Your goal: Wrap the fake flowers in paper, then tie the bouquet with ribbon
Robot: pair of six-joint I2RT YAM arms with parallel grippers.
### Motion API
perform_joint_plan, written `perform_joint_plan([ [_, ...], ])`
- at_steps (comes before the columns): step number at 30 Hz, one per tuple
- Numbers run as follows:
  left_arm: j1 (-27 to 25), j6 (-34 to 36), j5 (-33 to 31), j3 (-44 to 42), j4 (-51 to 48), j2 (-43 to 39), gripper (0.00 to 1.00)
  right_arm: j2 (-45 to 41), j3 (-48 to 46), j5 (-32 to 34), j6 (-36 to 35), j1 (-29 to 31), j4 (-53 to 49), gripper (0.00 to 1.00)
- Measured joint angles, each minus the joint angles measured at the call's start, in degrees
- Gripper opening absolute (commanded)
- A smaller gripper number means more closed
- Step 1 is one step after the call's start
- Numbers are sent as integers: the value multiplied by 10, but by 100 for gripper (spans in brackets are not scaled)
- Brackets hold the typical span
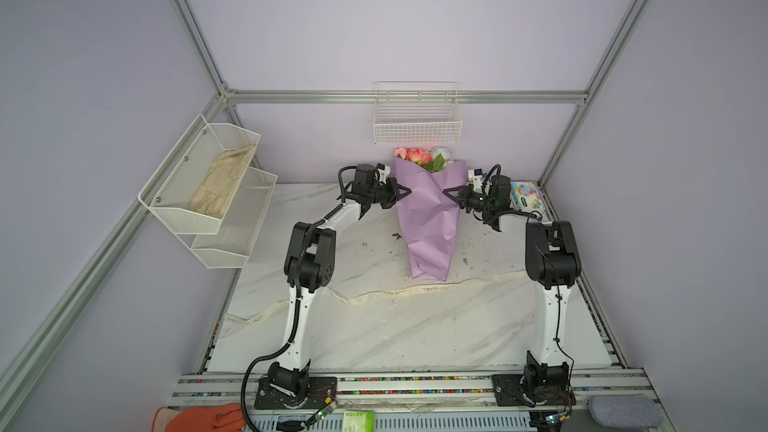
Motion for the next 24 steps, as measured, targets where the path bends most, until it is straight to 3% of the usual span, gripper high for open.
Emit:
perform_joint_plan([
  [12,-12,-8,-20,-334,52,-215,0,-205,-240,25,-14,49,11,9],
  [19,-34,-4,-47,-486,68,-326,0,-298,-375,57,-23,88,16,9],
  [24,-48,5,-67,-562,76,-362,0,-324,-451,85,-23,112,38,9],
])
